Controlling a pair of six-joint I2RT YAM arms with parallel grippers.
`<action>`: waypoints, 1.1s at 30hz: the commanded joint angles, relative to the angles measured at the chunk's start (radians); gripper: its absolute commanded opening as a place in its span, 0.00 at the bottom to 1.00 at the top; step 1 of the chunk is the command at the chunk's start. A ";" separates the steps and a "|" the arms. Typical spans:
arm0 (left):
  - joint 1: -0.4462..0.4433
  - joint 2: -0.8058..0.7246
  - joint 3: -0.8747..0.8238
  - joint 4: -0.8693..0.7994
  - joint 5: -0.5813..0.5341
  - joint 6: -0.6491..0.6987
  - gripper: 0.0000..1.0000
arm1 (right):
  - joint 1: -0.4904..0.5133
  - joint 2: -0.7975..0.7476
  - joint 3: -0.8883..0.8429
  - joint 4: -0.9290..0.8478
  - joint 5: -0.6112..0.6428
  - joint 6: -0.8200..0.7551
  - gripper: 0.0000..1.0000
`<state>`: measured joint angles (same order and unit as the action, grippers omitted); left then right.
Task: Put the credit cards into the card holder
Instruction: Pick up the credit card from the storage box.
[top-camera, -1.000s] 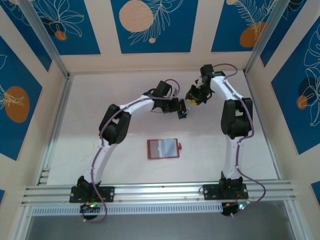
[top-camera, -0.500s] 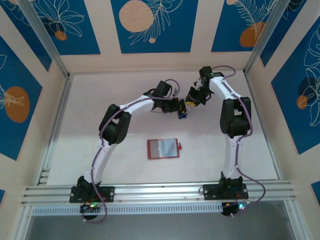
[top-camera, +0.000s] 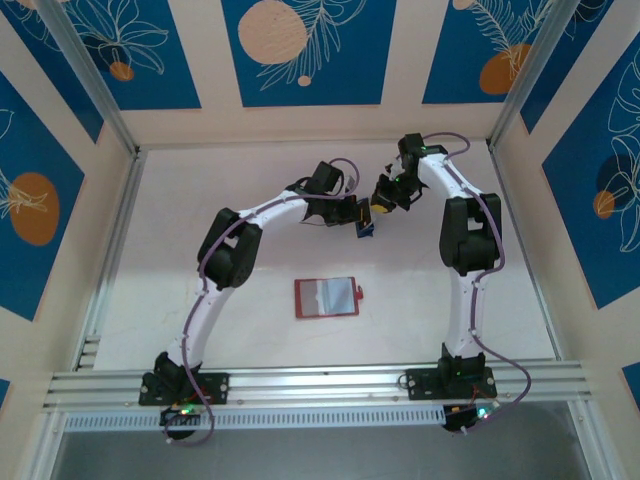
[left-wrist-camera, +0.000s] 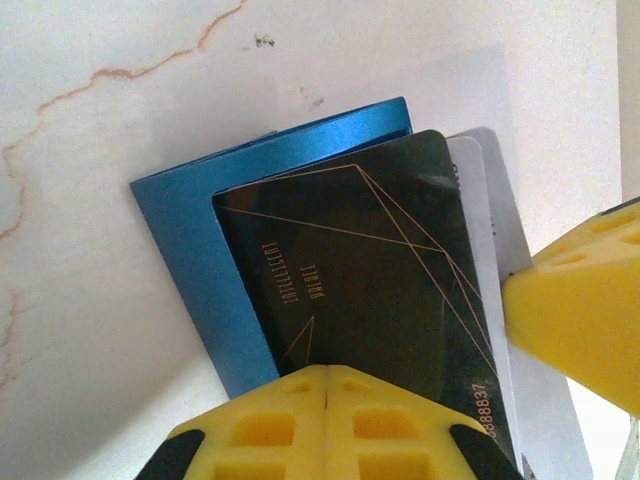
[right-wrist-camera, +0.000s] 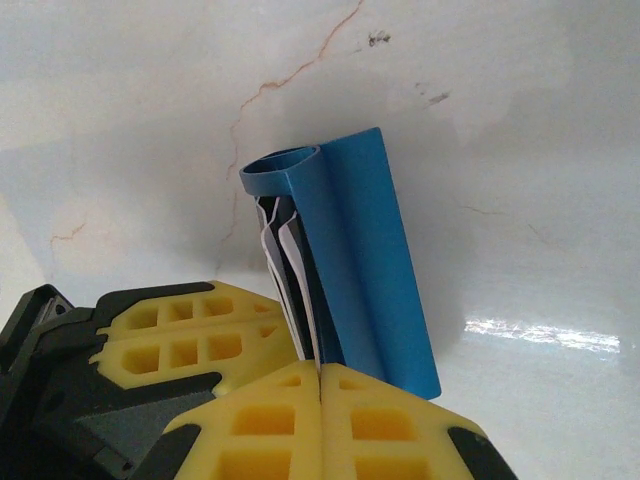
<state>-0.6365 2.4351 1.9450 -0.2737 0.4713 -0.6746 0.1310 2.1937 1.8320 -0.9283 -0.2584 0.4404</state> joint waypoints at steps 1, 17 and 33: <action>0.007 -0.016 -0.034 -0.037 0.000 -0.001 0.05 | -0.005 -0.076 -0.014 0.000 0.002 0.009 0.00; 0.018 -0.066 -0.055 0.015 0.056 -0.024 0.05 | -0.014 -0.259 -0.115 0.002 0.242 0.050 0.00; 0.036 -0.586 -0.614 0.000 0.035 0.060 0.06 | 0.147 -0.590 -0.441 0.191 0.069 0.027 0.00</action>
<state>-0.6086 1.9141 1.4525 -0.2192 0.5232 -0.6739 0.2611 1.6547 1.4414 -0.7876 -0.1093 0.4747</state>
